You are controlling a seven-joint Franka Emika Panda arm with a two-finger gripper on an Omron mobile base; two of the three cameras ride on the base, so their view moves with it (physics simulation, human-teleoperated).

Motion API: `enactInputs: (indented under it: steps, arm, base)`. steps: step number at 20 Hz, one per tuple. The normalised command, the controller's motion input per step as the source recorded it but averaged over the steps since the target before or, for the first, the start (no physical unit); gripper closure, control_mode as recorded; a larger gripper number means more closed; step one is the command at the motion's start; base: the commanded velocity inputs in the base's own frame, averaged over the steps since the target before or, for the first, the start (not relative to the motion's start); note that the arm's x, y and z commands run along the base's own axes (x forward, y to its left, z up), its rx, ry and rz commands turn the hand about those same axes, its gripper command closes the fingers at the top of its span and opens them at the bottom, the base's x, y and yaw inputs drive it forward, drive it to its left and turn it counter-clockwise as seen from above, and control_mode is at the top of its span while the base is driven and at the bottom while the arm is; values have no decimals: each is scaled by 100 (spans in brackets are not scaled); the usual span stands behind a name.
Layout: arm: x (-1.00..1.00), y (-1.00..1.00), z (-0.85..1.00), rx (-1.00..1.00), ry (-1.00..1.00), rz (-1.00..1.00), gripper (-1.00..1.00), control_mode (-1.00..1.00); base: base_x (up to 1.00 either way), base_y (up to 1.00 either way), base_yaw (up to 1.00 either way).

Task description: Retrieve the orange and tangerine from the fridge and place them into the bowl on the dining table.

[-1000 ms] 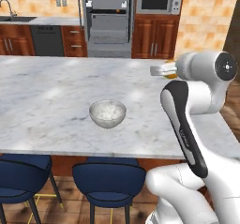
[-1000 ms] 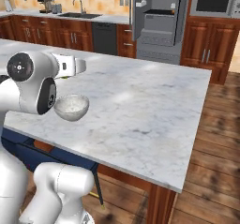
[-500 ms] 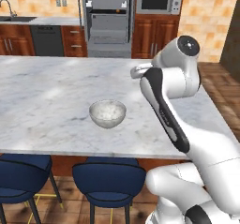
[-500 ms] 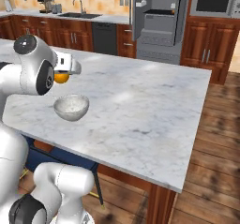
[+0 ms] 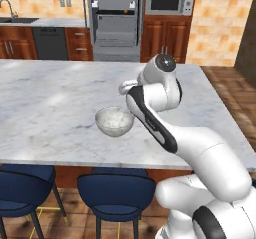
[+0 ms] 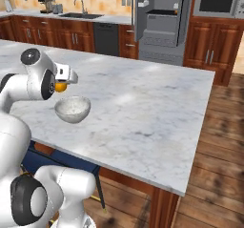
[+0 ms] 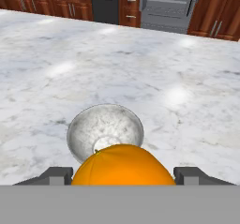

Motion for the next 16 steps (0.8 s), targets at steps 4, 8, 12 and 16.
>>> enactInputs:
  steps: [4,8,12,16]
  arm:
    - [51,38,-52,0,11,1,100,-100]
    - [47,39,-42,0,20,0,100,-100]
    - [42,34,-32,0,24,0,100,-100]
    - [42,26,-32,0,20,0,100,-100]
  base:
    - [0,0,0]
    - [0,0,0]
    - [0,0,0]
    - [0,0,0]
